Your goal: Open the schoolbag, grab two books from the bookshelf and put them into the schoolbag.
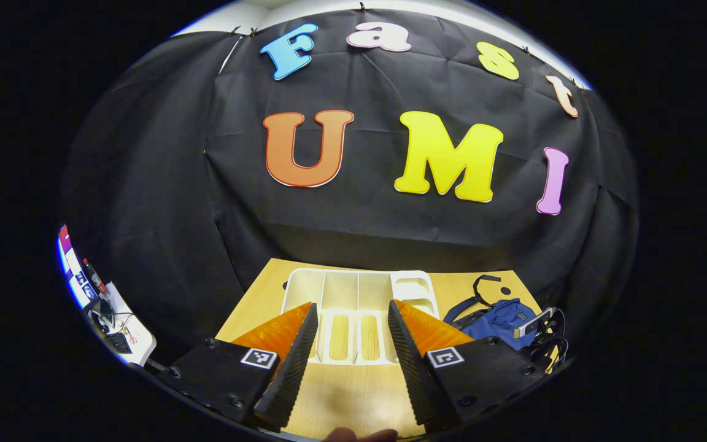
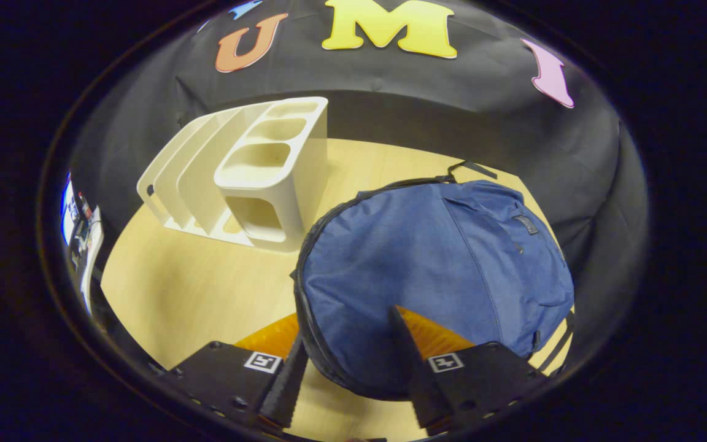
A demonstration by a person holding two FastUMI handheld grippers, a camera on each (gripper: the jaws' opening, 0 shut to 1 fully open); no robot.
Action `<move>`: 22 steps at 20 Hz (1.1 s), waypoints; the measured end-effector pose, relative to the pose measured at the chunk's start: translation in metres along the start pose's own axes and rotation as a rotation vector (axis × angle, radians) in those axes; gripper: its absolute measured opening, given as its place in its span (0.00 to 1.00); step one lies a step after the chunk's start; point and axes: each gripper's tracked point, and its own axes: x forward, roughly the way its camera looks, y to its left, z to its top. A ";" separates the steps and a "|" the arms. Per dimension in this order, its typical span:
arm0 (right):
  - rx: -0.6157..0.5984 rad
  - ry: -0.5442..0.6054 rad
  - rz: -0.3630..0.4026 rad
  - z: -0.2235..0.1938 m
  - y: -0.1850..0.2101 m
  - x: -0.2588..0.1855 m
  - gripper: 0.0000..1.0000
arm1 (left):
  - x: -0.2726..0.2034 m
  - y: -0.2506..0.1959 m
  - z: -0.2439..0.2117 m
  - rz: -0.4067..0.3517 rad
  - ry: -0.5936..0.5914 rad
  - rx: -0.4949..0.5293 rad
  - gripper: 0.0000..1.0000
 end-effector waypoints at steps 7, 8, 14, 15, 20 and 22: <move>0.065 -0.129 0.106 0.062 0.028 -0.043 0.92 | 0.002 -0.002 0.019 0.028 -0.084 0.017 0.97; 0.047 -0.178 0.104 0.079 0.030 -0.054 0.97 | 0.002 0.000 0.026 0.040 -0.109 0.021 0.97; 0.031 -0.504 0.079 0.184 0.030 -0.146 0.94 | -0.019 -0.007 0.076 0.023 -0.298 0.031 0.97; 0.023 -0.558 0.068 0.198 0.028 -0.163 0.96 | -0.022 -0.010 0.082 0.015 -0.324 0.032 0.97; -0.015 -0.820 -0.057 0.254 0.001 -0.243 0.96 | -0.031 -0.022 0.086 0.001 -0.381 0.060 0.97; -0.013 -0.894 -0.118 0.268 -0.009 -0.267 0.93 | -0.036 -0.031 0.087 -0.009 -0.403 0.050 0.94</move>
